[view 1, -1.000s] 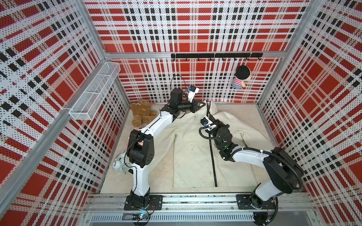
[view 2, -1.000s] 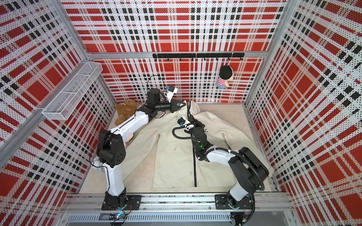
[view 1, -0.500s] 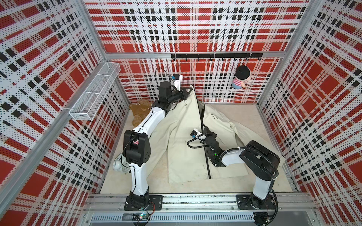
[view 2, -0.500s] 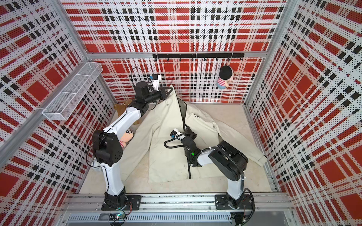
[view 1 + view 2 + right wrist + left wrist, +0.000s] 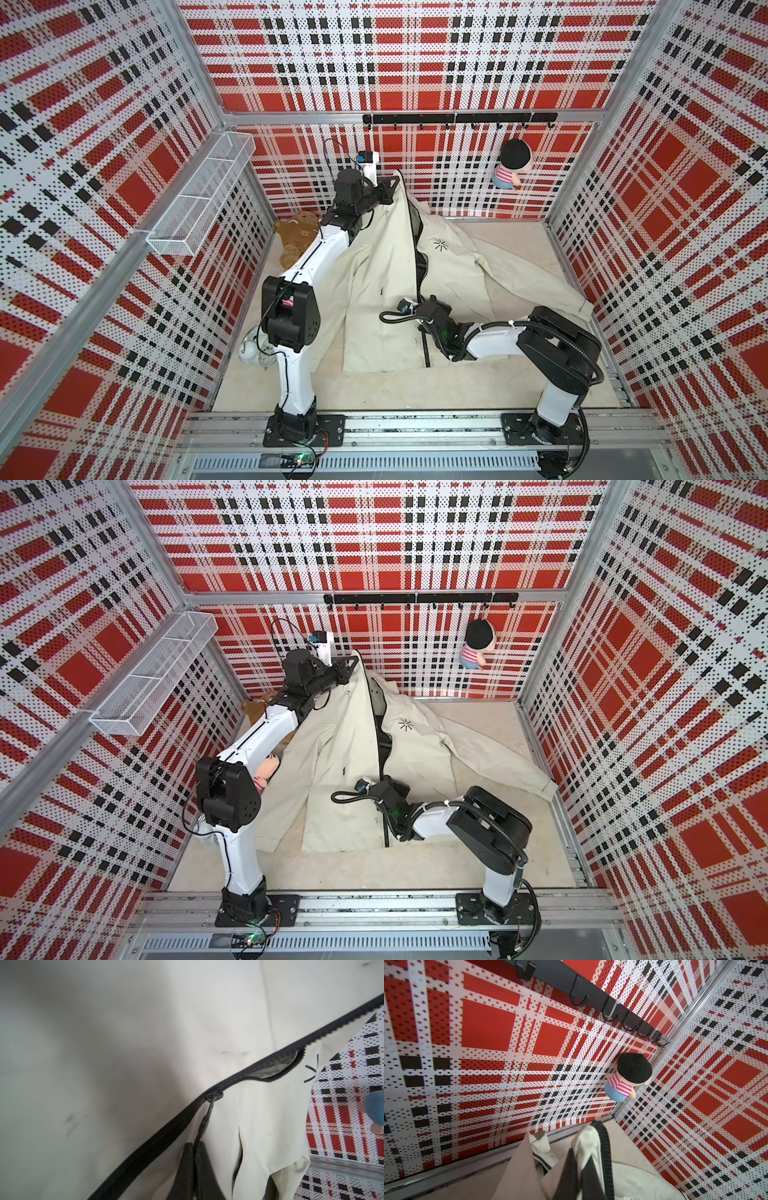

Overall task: Unzip the jacket
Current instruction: Unzip the zipper on the jacket.

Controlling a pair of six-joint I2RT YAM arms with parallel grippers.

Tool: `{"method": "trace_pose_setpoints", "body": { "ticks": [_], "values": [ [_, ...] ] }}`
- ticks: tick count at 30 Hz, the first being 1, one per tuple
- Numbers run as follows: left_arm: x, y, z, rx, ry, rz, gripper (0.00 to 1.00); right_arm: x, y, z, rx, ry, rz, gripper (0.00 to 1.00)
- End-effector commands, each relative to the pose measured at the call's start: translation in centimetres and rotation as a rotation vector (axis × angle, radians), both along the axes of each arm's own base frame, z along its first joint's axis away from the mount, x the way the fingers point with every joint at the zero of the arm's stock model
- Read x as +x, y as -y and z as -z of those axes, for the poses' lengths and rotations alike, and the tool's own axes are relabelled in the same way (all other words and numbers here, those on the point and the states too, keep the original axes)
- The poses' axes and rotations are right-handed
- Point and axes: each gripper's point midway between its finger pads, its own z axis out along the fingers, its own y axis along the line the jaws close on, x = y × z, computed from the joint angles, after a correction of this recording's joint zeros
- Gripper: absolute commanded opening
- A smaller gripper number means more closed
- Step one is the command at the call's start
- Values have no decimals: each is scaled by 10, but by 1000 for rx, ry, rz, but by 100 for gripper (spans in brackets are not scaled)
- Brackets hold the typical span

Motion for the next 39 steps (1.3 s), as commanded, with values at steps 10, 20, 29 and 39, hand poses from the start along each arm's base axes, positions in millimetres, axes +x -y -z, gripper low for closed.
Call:
{"method": "trace_pose_setpoints", "body": {
  "ticks": [10, 20, 29, 39],
  "values": [
    [42, -19, 23, 69, 73, -176, 0, -110, -26, 14, 140, -419, -67, 0],
    [61, -31, 63, 142, 16, -286, 0, -148, -7, 25, 82, -580, 68, 0],
    [79, -47, 78, 152, -1, -396, 0, -188, -5, 42, 75, -633, 96, 0],
    [92, -54, 87, 164, 7, -466, 0, -217, 1, 42, 57, -670, 111, 0]
  ]
}}
